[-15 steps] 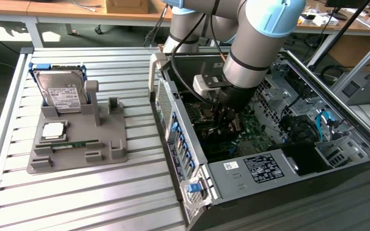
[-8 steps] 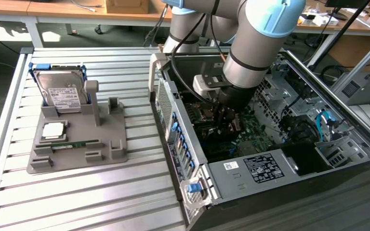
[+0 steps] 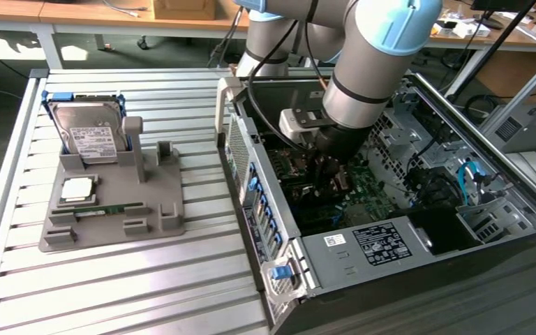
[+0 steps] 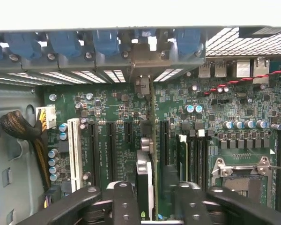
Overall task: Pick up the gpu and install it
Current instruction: 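Insert the gpu into the slot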
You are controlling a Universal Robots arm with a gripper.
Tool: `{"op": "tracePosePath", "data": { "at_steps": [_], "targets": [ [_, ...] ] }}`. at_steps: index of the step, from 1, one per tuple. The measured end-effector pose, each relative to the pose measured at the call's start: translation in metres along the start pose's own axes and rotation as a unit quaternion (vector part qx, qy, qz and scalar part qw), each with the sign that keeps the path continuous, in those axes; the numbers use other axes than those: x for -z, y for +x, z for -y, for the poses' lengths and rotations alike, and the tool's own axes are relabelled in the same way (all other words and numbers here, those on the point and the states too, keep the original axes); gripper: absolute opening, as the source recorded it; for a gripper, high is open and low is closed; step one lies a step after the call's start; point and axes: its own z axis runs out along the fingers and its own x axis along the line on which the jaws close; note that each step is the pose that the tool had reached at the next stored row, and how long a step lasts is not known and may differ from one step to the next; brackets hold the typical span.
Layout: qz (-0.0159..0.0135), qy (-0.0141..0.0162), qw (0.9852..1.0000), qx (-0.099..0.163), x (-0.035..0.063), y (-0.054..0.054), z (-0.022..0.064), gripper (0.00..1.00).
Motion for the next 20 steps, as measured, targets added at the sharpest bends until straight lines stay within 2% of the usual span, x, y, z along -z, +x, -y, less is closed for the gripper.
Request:
{"op": "tracePosePath", "data": {
  "at_steps": [1,7,11,16,18,19,20],
  "targets": [
    [0.0,0.0,1.0,0.0,0.0,0.0,0.0001,0.4],
    [-0.0002,0.0,1.0,0.0,0.0023,0.0,0.0001,0.4],
    [-0.0001,0.0003,1.0,0.0,0.0244,-0.001,0.0002,0.4],
    [-0.0002,0.0004,1.0,0.0,0.0465,-0.005,0.0003,0.4],
    [-0.0004,0.0005,1.0,0.0,0.0508,-0.009,0.0002,0.39],
    [-0.0011,0.0004,1.0,0.0,0.052,-0.01,0.0002,0.32],
    [-0.0013,0.0004,1.0,0.0,0.0524,-0.011,0.0001,0.32]
  ]
}}
